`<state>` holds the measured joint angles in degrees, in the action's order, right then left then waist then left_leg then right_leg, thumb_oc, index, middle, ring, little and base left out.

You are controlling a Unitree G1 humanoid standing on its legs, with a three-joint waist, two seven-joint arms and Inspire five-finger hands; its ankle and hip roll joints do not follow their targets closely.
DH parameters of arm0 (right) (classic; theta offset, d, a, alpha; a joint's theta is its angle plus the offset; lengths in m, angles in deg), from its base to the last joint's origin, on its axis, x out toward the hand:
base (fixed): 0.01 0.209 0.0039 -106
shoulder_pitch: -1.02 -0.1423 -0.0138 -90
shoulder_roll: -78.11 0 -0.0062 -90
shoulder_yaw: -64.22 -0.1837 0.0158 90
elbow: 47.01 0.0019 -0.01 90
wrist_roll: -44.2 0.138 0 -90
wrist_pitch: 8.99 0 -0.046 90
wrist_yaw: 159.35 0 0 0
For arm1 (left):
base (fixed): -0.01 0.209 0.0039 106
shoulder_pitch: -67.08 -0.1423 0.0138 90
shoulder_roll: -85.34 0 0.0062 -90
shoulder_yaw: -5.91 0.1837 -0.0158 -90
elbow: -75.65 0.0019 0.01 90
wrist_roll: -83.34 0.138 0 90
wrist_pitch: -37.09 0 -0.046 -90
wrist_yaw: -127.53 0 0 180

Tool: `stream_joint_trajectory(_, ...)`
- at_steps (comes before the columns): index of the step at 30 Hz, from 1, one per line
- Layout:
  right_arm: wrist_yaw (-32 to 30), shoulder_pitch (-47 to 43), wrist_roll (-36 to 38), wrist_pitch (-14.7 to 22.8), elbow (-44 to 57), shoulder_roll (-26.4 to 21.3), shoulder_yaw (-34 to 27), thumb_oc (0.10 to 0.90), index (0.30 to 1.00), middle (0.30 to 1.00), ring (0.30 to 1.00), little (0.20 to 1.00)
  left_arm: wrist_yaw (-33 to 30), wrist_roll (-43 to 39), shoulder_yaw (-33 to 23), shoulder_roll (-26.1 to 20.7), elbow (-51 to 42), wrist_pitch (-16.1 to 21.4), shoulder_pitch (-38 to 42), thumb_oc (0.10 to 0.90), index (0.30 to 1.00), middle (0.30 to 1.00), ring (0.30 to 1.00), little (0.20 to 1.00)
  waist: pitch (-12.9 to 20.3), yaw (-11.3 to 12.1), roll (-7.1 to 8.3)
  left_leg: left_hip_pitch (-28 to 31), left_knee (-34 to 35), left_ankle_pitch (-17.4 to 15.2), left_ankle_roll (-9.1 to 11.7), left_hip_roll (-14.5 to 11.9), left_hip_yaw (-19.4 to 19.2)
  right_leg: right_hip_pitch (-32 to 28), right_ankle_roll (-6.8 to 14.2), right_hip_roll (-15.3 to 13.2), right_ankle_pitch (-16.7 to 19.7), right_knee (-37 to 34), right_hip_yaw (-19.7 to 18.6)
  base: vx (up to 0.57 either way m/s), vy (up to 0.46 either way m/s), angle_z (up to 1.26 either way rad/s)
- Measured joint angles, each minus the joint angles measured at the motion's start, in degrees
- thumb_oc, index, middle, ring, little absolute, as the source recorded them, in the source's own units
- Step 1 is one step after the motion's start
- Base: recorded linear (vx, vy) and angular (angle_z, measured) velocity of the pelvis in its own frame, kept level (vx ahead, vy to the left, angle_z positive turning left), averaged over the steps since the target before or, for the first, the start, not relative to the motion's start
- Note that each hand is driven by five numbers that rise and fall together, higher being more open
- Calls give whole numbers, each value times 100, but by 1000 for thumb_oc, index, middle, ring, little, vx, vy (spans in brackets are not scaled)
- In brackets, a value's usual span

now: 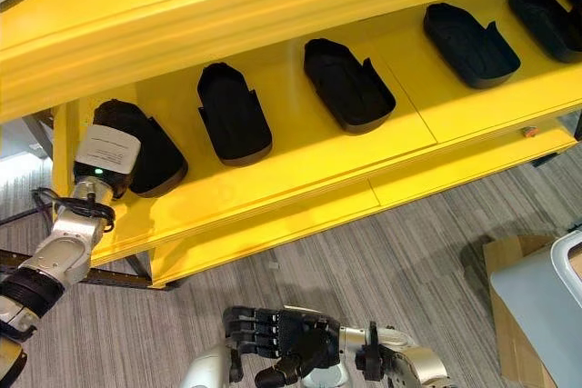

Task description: Move parts from the plastic box to the shelf.

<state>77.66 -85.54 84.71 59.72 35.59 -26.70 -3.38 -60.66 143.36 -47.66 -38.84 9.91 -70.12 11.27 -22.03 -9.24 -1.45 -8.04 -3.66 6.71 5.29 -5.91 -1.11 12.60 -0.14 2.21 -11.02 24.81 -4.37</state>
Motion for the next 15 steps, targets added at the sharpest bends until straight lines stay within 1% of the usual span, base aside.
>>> stream_joint_trajectory(5,0,-10,1,43,-1,38,7,900,1000,1000,1000,1000,288,390,73,-73,-1,337,65,900,1000,1000,1000,1000,-3,-8,2,-4,2,-19,-4,3,-14,-13,-26,-10,18,-44,-15,-3,14,0)
stream_joint_trajectory(11,0,-85,0,46,-2,56,26,900,1000,1000,1000,1000,448,536,189,-89,-9,520,137,900,1000,1000,1000,1000,-36,-8,-6,-4,3,-36,-5,6,-18,-20,-2,-10,2,-60,-17,0,0,0)
stream_joint_trajectory(15,-1,-150,1,41,-2,63,43,900,1000,1000,1000,1000,657,679,193,-89,-16,643,182,900,1000,1000,1000,1000,-135,-12,-30,-4,3,-36,-4,4,-20,-19,11,-13,-5,-59,-18,0,0,0)
